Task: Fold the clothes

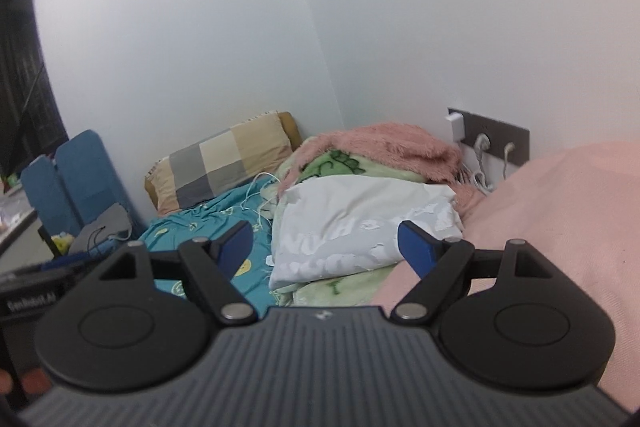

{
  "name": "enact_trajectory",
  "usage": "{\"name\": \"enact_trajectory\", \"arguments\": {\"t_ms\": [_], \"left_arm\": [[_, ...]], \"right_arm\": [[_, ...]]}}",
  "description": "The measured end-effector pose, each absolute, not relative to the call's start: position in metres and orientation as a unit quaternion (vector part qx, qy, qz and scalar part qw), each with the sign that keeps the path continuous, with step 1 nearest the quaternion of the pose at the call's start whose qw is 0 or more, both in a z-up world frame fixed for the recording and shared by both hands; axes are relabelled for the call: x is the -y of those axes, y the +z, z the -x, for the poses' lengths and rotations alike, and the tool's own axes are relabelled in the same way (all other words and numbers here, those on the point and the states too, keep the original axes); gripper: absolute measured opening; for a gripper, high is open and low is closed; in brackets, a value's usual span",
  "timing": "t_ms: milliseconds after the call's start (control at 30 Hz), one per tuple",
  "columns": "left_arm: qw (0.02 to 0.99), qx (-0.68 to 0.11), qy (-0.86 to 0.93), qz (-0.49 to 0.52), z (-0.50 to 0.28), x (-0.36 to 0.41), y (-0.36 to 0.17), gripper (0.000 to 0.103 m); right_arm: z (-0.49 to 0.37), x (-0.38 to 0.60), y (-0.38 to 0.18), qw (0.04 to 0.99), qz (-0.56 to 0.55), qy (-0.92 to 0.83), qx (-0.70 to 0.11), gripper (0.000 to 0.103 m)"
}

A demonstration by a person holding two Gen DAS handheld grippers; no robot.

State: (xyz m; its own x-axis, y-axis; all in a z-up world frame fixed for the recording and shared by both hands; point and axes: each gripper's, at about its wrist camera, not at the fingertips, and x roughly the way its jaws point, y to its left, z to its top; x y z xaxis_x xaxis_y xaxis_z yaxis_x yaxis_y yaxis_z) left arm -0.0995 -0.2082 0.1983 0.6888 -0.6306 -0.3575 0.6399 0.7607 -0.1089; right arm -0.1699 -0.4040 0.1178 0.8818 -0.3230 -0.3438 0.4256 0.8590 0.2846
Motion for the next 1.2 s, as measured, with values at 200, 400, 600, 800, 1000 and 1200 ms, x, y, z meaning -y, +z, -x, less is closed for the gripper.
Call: {"name": "enact_trajectory", "arguments": {"t_ms": [200,400,600,800,1000,1200], "left_arm": [[0.92,-0.179,-0.349,-0.016,0.1,0.196,0.176,0.103],[0.923,-0.18,-0.338,-0.038,0.086,0.191,0.148,0.103],[0.928,-0.17,-0.327,-0.056,0.08,0.187,0.131,0.103],[0.928,-0.178,-0.322,-0.05,0.075,0.181,0.123,0.103],[0.932,-0.17,-0.317,-0.045,0.075,0.174,0.125,0.103],[0.931,-0.174,-0.319,-0.043,0.073,0.173,0.121,0.103]], "right_arm": [[0.166,0.38,0.104,0.959,-0.163,-0.196,-0.12,0.082],[0.159,0.365,0.076,0.96,-0.16,-0.206,-0.104,0.082],[0.144,0.349,0.061,0.964,-0.115,-0.218,-0.098,0.082],[0.134,0.344,0.051,0.963,-0.084,-0.232,-0.107,0.081],[0.133,0.344,0.048,0.961,-0.079,-0.24,-0.113,0.081],[0.132,0.338,0.047,0.96,-0.072,-0.244,-0.117,0.081]]}}
